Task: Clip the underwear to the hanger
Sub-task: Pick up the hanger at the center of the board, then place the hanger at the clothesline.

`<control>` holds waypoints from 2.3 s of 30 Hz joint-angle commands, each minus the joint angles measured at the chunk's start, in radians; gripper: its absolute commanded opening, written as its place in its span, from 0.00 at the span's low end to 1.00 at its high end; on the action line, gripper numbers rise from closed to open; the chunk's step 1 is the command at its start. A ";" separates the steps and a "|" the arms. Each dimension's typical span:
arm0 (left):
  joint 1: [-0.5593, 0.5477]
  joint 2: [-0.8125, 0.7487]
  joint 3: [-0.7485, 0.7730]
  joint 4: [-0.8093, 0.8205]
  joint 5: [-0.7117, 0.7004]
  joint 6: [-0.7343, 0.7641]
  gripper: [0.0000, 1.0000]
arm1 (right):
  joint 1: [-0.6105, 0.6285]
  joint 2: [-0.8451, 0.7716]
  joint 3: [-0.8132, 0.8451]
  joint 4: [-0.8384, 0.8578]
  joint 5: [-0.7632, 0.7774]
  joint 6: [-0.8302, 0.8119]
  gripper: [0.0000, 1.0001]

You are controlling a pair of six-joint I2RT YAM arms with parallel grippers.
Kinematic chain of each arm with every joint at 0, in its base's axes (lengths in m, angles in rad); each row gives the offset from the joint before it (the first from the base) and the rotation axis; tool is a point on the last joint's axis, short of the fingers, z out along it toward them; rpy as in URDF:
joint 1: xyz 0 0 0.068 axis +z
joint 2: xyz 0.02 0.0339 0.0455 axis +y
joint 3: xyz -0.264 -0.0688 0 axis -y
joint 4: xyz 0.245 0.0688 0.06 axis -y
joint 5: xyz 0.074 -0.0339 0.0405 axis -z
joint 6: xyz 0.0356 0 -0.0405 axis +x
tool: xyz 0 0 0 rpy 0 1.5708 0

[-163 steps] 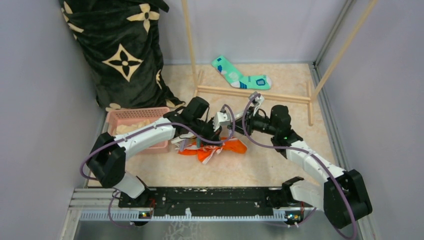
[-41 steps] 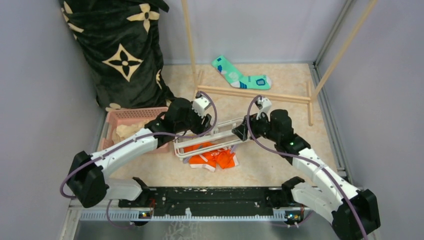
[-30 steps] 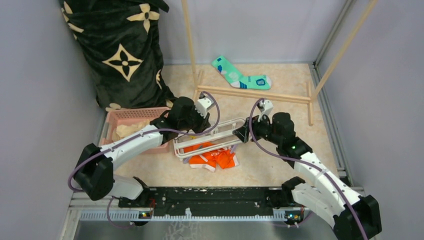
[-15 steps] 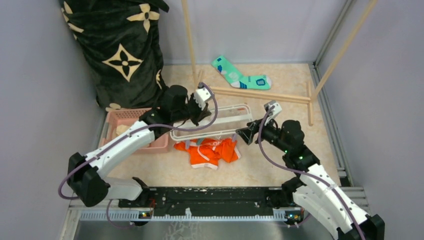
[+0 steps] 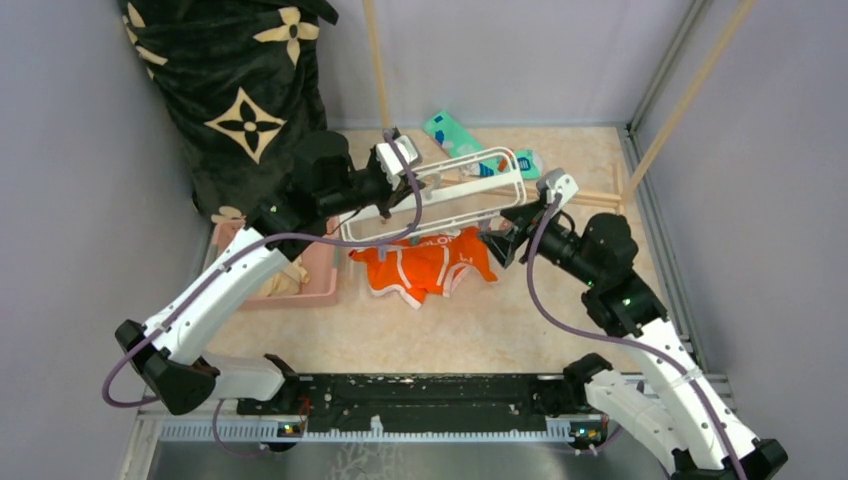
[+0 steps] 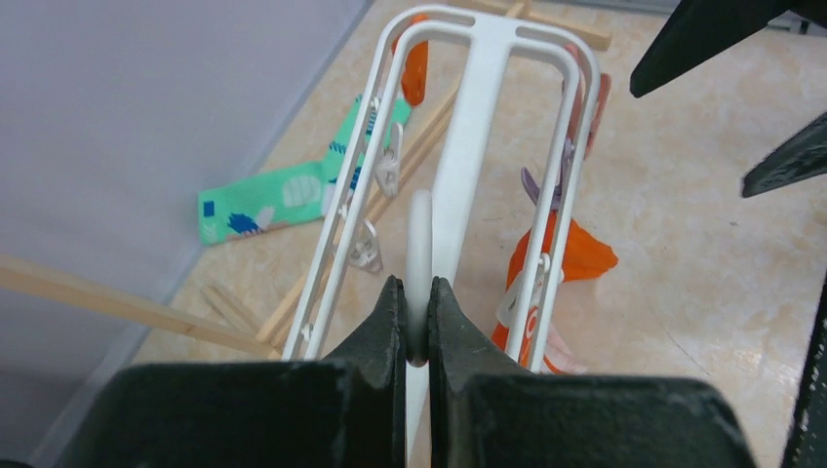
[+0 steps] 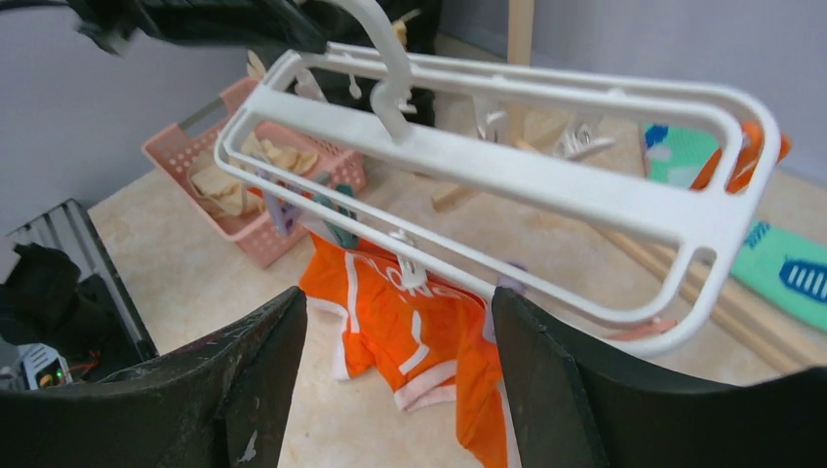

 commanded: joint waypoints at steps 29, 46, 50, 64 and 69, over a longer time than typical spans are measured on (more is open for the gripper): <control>0.019 0.043 0.525 -0.204 0.071 0.257 0.00 | 0.009 -0.120 0.293 -0.159 -0.131 -0.304 0.68; 0.019 -0.142 0.306 -0.402 0.461 0.320 0.00 | 0.009 0.073 0.632 -0.383 -0.348 -0.495 0.60; 0.019 -0.156 0.280 -0.466 0.476 0.332 0.00 | 0.009 0.130 0.694 -0.515 -0.467 -0.551 0.61; 0.019 -0.160 0.240 -0.503 0.530 0.337 0.00 | 0.039 0.290 0.705 -0.713 -0.516 -0.682 0.58; 0.017 -0.156 0.219 -0.504 0.519 0.346 0.00 | 0.040 0.324 0.734 -0.797 -0.433 -0.657 0.57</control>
